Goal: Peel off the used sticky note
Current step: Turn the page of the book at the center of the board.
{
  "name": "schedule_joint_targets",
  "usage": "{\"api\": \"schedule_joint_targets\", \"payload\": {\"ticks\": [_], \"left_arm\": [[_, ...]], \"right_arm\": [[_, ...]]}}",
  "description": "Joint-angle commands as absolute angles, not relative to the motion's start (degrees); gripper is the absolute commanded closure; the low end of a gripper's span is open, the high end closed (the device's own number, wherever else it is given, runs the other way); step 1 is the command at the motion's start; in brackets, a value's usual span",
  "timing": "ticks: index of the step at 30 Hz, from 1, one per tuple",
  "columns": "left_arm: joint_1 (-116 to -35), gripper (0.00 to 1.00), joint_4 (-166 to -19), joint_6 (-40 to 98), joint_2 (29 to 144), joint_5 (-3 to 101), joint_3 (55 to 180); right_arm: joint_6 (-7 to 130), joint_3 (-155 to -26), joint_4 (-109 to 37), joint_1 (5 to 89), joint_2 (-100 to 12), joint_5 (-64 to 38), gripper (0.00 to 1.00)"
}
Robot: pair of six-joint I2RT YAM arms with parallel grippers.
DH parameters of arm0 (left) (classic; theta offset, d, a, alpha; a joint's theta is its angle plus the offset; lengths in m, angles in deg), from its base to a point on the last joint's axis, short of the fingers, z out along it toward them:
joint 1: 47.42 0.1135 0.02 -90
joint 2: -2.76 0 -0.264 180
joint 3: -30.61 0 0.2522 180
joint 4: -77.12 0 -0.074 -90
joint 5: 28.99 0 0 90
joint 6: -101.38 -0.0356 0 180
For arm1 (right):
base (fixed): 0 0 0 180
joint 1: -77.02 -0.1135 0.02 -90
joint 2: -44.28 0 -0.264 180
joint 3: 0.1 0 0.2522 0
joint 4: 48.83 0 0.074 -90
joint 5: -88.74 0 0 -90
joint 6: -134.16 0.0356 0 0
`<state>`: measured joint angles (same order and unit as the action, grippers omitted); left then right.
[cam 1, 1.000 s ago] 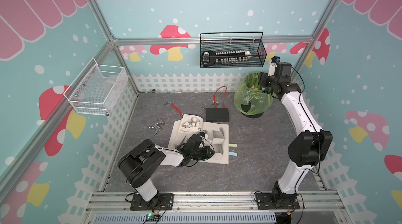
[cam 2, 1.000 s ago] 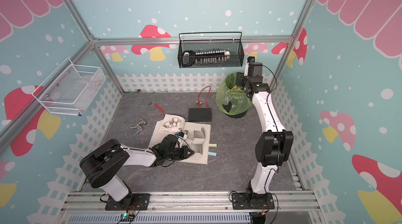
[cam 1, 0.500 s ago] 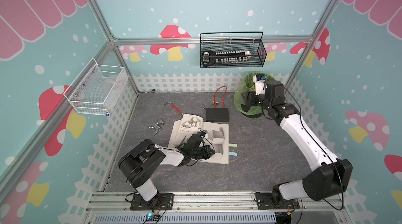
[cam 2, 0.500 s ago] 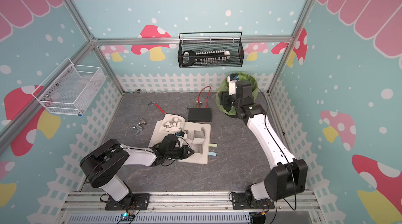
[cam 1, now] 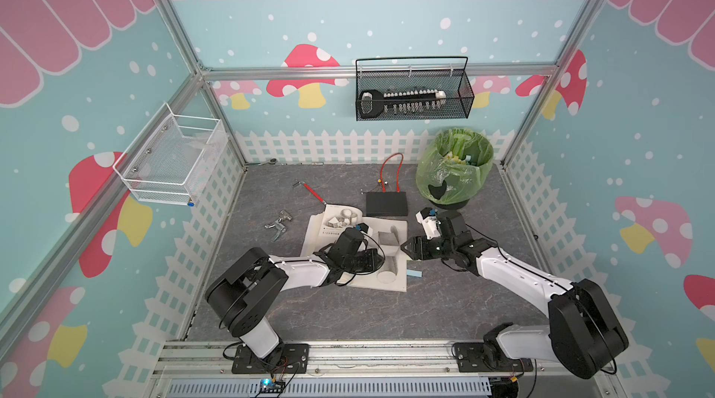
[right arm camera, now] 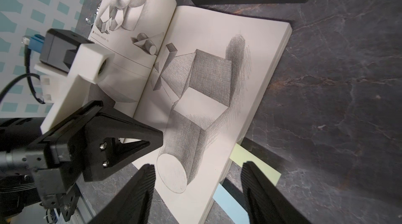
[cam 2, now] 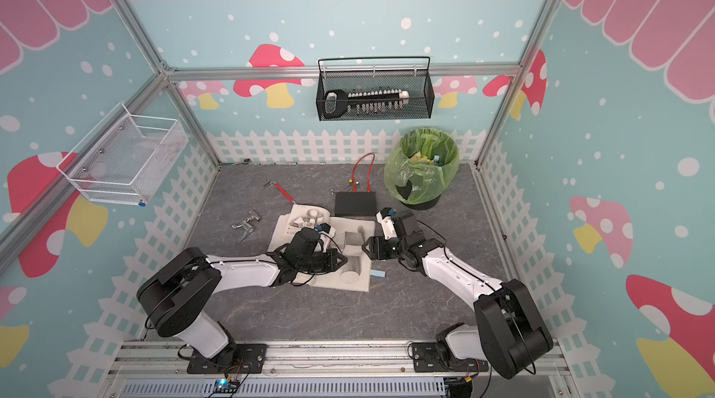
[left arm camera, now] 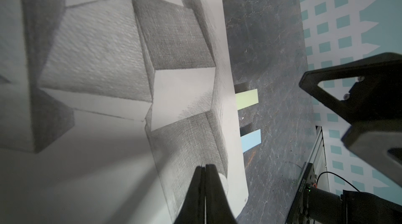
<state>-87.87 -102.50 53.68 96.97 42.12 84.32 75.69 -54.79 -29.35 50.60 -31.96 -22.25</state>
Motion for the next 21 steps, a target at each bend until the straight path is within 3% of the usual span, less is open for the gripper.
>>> {"api": "schedule_joint_targets", "payload": {"ticks": [1,13,21], "left_arm": [[-87.0,0.93,-98.6,50.7,94.9,44.7,86.7],[-80.4,0.93,-93.5,49.4,85.2,59.0,80.5],[-79.1,0.92,-93.2,49.7,85.2,61.8,77.8]], "right_arm": [[78.2,-53.5,-34.4,49.5,-32.5,-23.2,0.31],[80.9,-51.9,-38.5,47.2,-37.9,-22.9,0.35],[82.2,-50.8,-39.0,46.5,-38.6,-22.1,0.36]]}}
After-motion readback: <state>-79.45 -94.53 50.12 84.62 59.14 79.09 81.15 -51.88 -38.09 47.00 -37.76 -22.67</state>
